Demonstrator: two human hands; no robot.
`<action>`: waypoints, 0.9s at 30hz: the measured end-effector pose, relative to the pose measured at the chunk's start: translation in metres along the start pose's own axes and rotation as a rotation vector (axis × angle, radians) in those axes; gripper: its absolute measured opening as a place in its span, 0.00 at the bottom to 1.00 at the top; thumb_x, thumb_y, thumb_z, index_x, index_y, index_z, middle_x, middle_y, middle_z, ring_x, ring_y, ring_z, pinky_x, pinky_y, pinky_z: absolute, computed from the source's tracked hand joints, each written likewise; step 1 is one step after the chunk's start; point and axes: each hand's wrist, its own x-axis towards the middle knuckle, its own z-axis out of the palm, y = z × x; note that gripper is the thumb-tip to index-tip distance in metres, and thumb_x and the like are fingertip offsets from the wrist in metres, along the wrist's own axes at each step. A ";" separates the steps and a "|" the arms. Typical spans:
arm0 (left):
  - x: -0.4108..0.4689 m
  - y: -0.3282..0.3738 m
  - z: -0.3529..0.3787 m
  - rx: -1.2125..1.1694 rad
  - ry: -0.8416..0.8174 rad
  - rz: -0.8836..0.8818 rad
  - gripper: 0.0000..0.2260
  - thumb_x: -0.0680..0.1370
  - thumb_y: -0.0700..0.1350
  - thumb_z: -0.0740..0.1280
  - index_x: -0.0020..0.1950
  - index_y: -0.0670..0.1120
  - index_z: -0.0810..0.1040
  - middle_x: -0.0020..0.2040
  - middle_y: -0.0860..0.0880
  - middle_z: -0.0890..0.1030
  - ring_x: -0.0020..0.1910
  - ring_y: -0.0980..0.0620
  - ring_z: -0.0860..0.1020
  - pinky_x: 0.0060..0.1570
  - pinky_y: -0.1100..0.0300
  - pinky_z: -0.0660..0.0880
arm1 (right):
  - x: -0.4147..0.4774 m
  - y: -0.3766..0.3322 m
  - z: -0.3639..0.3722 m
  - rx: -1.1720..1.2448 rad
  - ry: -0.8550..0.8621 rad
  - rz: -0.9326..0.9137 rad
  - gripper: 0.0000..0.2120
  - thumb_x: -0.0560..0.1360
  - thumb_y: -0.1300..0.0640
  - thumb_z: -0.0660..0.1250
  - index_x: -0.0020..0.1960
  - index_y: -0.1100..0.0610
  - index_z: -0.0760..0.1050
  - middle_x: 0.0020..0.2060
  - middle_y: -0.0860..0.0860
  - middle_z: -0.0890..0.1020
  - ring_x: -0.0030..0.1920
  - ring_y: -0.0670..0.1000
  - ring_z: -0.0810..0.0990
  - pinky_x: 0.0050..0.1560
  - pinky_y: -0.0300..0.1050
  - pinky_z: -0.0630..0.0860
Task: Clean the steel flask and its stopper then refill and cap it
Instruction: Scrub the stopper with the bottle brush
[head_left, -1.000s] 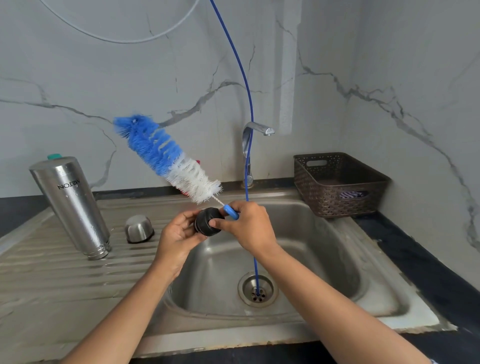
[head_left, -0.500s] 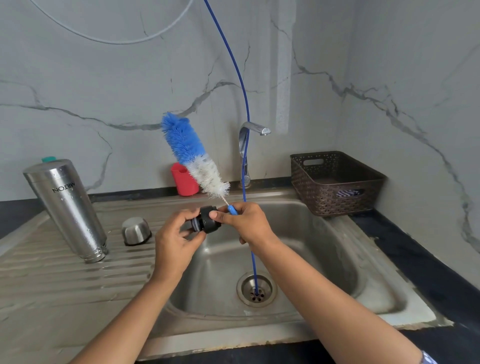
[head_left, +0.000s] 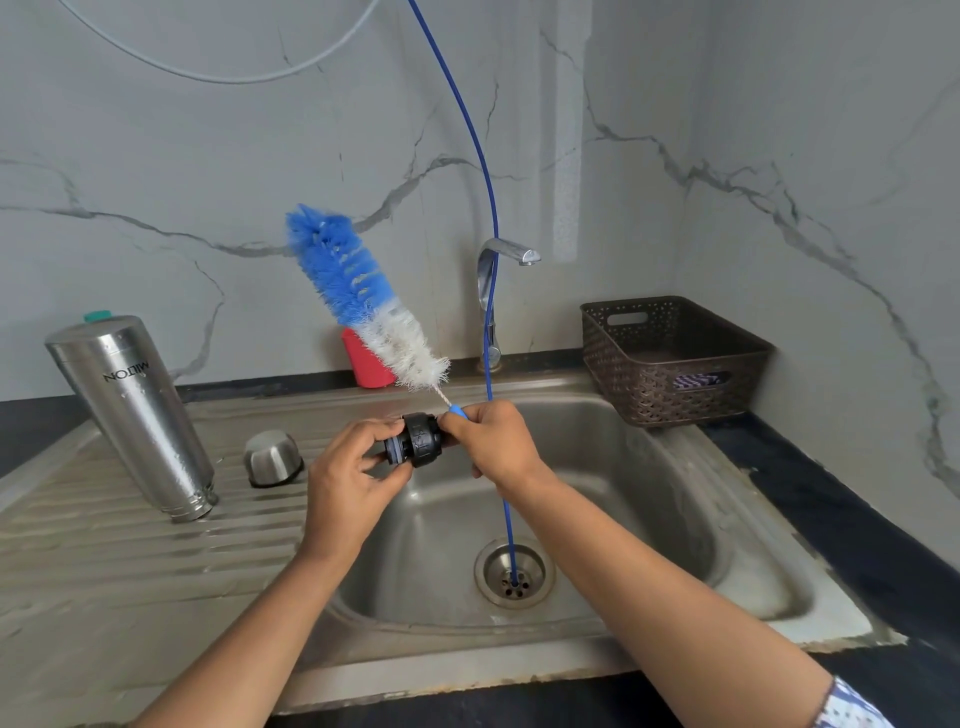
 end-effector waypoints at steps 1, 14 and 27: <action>0.000 0.000 0.000 -0.005 0.003 0.000 0.26 0.64 0.27 0.76 0.53 0.53 0.77 0.53 0.68 0.78 0.55 0.57 0.80 0.48 0.55 0.81 | 0.000 0.001 0.000 0.000 -0.003 -0.016 0.18 0.73 0.55 0.67 0.35 0.71 0.73 0.30 0.58 0.72 0.28 0.53 0.64 0.24 0.42 0.66; 0.003 0.001 0.007 -0.124 0.034 -0.110 0.22 0.65 0.33 0.76 0.49 0.57 0.78 0.50 0.60 0.82 0.52 0.59 0.81 0.49 0.66 0.77 | -0.002 0.010 0.008 0.199 0.129 0.037 0.13 0.70 0.59 0.66 0.38 0.71 0.74 0.31 0.58 0.74 0.30 0.52 0.66 0.26 0.41 0.66; 0.004 0.001 -0.005 -0.428 -0.189 -0.335 0.25 0.67 0.43 0.76 0.62 0.51 0.74 0.57 0.54 0.81 0.55 0.55 0.81 0.49 0.68 0.76 | -0.005 0.004 -0.004 -0.190 0.171 -0.091 0.16 0.73 0.55 0.66 0.32 0.65 0.72 0.25 0.51 0.64 0.28 0.49 0.60 0.29 0.43 0.59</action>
